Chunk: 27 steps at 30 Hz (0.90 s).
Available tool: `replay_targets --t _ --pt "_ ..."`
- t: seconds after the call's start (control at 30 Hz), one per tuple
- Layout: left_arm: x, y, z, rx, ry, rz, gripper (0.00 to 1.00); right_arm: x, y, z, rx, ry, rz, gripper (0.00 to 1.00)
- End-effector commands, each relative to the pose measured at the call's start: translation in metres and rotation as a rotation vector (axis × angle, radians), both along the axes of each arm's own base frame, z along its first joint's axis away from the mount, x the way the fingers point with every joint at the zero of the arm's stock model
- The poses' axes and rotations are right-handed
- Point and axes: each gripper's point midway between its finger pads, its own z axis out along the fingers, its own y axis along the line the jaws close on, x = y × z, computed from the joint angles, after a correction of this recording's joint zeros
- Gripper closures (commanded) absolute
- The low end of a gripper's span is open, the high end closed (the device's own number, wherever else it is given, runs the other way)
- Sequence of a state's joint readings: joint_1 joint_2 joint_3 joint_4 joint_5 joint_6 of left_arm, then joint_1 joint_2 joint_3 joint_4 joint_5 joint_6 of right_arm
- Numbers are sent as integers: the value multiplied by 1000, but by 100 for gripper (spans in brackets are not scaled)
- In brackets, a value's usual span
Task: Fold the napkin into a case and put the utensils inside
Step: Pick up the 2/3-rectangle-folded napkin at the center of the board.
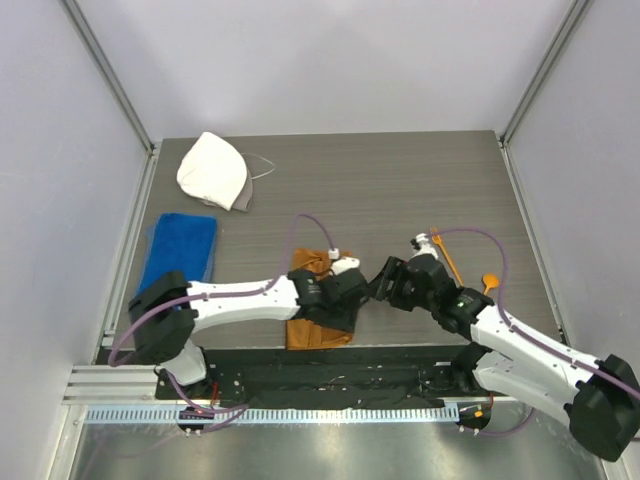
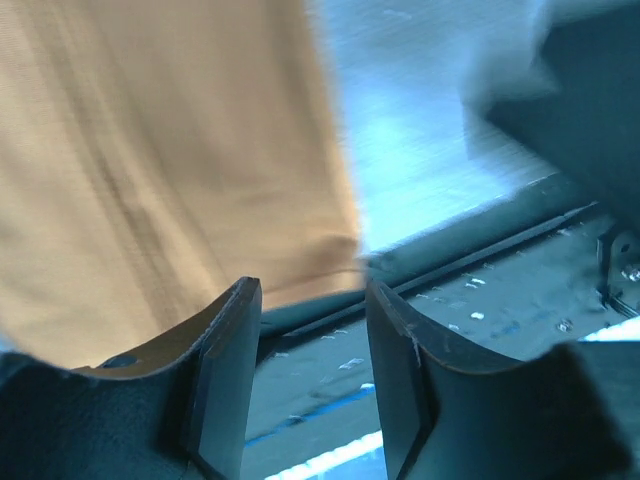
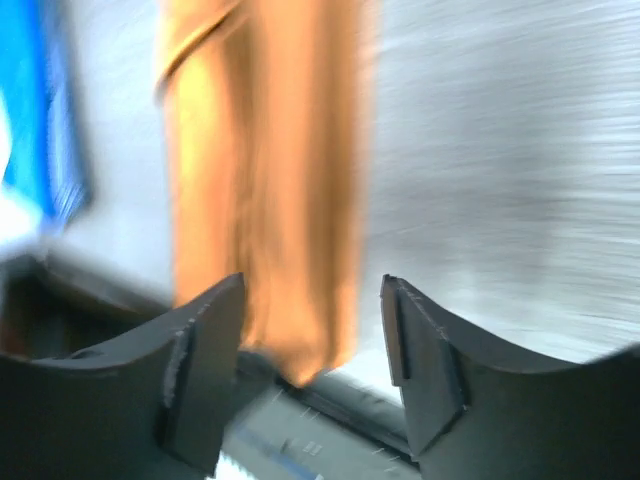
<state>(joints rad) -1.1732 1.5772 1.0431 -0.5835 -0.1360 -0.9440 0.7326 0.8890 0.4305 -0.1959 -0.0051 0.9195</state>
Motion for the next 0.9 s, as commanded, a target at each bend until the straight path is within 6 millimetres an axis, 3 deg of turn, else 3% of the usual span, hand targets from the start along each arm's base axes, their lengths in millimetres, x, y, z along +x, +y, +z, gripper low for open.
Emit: replay_targets --t 0.0,0.03,0.07,0.2,0.5,0.57,0.67,0.7,0.77,0.8,0.83,0.87 --pt "-10 -20 -1 141 -114 -41 48 3 -51 -16 -152 66 -102 31" --pt "-11 -17 -15 206 -113 -38 48 1 -57 -18 -167 76 -110 27" --pt "-7 -25 -10 215 -148 -31 47 2 -62 -20 -176 84 -125 26" --pt "-9 -22 -21 312 -186 -42 47 -4 -68 -24 -179 95 -125 25" --pt "-14 -25 -32 291 -170 -40 48 -8 -72 -32 -195 89 -111 23" --pt "-16 -29 -39 266 -155 -43 49 -8 -64 -29 -167 89 -80 23" --pt "-15 -31 -48 261 -138 -38 57 -1 -58 -26 -152 72 -73 23" --pt "-13 -28 -49 267 -136 -25 64 4 -55 -26 -149 66 -70 22" --pt "-8 -23 -45 264 -150 -7 80 7 -47 -24 -133 57 -40 21" --pt "-6 -21 -42 252 -155 0 83 12 -40 -20 -111 41 -21 20" --pt "-3 -24 -25 194 -167 9 85 9 -30 -21 -85 65 28 20" --pt "-6 -22 -28 157 -163 4 88 11 -23 -18 -58 62 52 19"
